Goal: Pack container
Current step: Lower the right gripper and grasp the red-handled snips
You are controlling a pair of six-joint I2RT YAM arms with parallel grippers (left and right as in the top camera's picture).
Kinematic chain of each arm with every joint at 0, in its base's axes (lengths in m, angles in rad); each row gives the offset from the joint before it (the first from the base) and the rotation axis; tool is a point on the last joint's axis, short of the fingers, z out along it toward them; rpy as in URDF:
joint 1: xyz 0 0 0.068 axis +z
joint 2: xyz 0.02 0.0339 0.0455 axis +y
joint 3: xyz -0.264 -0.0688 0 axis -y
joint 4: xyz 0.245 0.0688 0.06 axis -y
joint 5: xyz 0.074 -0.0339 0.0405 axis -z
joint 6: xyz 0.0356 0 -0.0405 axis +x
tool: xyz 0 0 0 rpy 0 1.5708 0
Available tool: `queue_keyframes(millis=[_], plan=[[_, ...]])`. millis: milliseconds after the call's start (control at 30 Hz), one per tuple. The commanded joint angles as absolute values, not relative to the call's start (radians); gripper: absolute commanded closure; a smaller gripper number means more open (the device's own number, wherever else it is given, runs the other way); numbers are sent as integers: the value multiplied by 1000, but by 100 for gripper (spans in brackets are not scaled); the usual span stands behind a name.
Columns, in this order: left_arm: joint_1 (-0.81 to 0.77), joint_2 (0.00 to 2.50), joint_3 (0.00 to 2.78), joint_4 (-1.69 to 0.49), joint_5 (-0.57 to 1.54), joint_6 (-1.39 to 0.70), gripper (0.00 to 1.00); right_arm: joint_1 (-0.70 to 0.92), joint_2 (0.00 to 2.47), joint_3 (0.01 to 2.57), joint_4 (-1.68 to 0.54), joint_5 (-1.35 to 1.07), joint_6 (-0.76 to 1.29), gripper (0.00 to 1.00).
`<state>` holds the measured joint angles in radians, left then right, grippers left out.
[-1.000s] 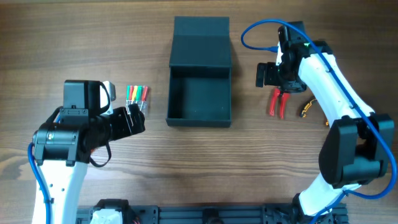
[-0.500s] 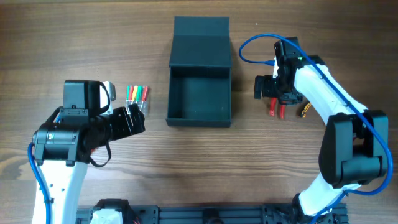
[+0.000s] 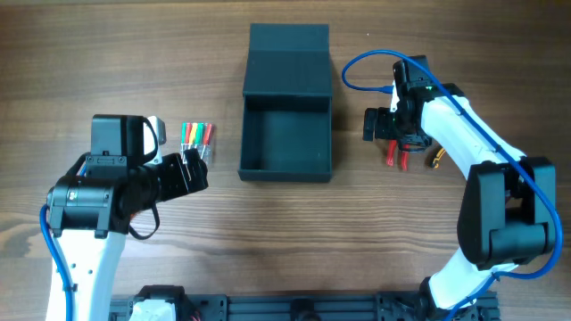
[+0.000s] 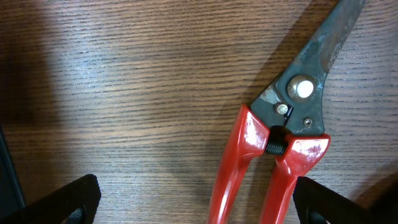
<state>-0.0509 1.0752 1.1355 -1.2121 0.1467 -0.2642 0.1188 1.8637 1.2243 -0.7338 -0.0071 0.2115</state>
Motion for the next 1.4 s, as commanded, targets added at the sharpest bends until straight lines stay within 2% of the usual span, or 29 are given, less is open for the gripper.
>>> queue_keyframes(millis=[0, 667, 800, 1067, 1367], plan=[[-54, 1077, 1153, -1209, 137, -243, 0, 121, 1899, 1205, -720, -24, 213, 1], [-54, 1077, 1153, -1210, 137, -243, 0, 121, 1925, 1156, -670, -54, 240, 1], [-54, 1077, 1153, -1214, 137, -243, 0, 121, 1925, 1156, -670, -53, 273, 11], [-54, 1077, 1153, -1225, 137, -243, 0, 121, 1925, 1156, -666, -53, 316, 17], [-54, 1077, 1153, -1228, 137, -243, 0, 121, 1925, 1156, -666, -53, 318, 34]])
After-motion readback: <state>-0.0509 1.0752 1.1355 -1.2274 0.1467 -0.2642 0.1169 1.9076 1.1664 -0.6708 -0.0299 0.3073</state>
